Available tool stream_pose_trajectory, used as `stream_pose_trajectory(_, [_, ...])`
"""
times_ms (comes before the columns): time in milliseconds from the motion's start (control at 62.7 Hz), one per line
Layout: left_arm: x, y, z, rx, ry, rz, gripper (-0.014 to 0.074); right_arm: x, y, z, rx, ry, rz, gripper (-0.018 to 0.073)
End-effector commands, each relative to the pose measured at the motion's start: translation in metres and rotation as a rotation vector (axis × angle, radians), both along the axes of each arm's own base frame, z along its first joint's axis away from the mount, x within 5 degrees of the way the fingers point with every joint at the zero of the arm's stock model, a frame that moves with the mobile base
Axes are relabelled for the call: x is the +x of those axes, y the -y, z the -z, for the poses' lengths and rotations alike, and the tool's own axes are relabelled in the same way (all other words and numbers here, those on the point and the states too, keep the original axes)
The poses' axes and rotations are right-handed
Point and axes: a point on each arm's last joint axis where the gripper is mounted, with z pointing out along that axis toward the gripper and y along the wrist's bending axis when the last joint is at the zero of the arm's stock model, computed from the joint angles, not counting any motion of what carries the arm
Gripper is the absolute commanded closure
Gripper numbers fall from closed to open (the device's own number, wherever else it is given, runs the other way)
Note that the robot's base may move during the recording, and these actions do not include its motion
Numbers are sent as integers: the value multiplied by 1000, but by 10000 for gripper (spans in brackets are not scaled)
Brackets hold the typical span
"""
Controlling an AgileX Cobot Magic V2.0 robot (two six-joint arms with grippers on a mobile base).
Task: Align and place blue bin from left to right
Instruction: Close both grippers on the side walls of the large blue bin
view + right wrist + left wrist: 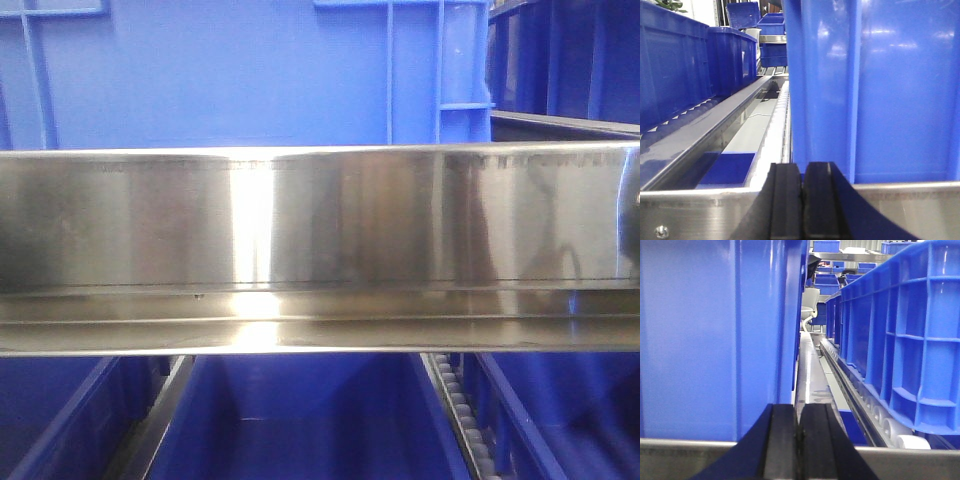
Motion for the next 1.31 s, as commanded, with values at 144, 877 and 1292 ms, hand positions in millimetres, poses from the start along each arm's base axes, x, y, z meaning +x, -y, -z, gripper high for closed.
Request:
stream_pose_trajectory(144, [-1,0,-3,-3,28,6,615,-1,1,-2,-20,22,9,624])
stream_pose_trajectory(877, [-1,1,-7,-19,77,10,615,-1,1,-10,-19,113,18,624])
stream_pose_trajectory(1292, [-31,1,-107,-19,195,4,560,-40,-3,-129,10,195,-27,623])
